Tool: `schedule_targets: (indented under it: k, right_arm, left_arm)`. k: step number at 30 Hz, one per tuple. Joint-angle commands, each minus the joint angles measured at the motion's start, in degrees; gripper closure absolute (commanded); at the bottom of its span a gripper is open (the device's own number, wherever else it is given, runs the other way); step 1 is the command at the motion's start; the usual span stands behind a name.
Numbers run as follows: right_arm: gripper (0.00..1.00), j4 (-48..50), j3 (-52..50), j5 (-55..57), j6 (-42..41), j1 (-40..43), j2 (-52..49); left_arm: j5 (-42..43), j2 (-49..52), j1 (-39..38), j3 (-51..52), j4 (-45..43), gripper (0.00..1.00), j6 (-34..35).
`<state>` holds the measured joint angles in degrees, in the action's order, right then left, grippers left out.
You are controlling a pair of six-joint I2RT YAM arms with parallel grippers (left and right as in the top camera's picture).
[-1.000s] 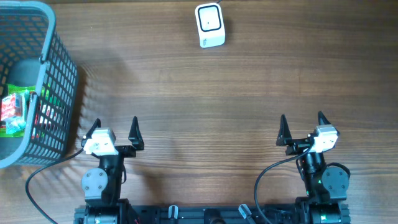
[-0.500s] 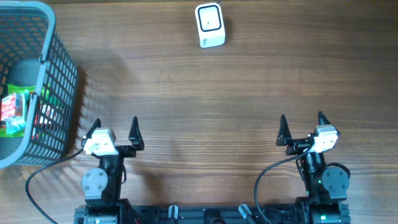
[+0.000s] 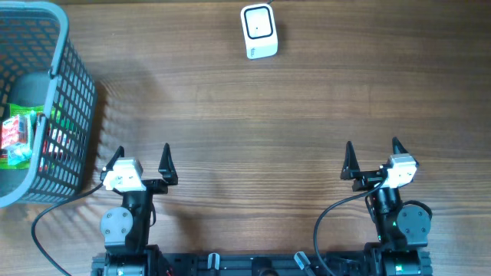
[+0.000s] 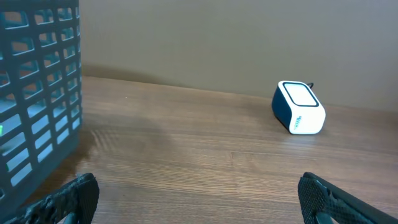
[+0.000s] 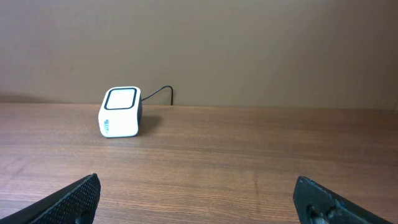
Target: Scan the item barcode
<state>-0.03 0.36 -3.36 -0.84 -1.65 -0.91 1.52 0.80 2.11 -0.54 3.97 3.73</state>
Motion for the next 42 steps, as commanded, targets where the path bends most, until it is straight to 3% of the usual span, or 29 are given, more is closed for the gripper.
schedule_targets:
  k: [1, 10, 14, 17, 23, 27, 34, 38, 42]
  right_arm:
    - [0.00, 0.2, -0.1, 0.5, -0.8, 0.2, -0.1]
    - [0.00, 0.2, -0.1, 0.5, -0.8, 0.2, -0.1]
    - [0.00, 0.2, -0.1, 0.5, -0.8, 0.2, -0.1]
    - [0.00, 0.2, -0.1, 0.5, -0.8, 0.2, -0.1]
    - [0.00, 0.2, -0.1, 0.5, -0.8, 0.2, -0.1]
    - [0.00, 0.2, -0.1, 0.5, -0.8, 0.2, -0.1]
    - [0.00, 0.2, -0.1, 0.5, -0.8, 0.2, -0.1]
    - [0.00, 0.2, -0.1, 0.5, -0.8, 0.2, -0.1]
    - [0.00, 0.1, -0.1, 0.5, -0.8, 0.2, -0.1]
  left_arm:
    - [0.9, 0.0, 0.3, 0.2, 0.2, 0.00, 0.2]
    - [5.8, 0.0, 0.3, 0.2, -0.3, 0.00, 0.3]
    - [6.6, 0.0, 0.3, -0.5, -0.4, 0.00, 10.7]
    - [9.9, 0.2, 0.3, -5.0, 2.8, 0.00, 12.4]
    - [16.3, 4.7, 0.3, -24.3, 23.1, 0.00, 19.3]
    - [18.6, 11.6, 0.3, -39.4, 35.9, 0.00, 18.8]
    - [18.4, 36.0, 0.3, -72.0, 59.1, 0.00, 15.5]
    - [17.9, 52.7, 0.3, -90.7, 72.9, 0.00, 7.5]
    - [16.5, 66.3, 0.3, -104.6, 76.6, 0.00, 4.0]
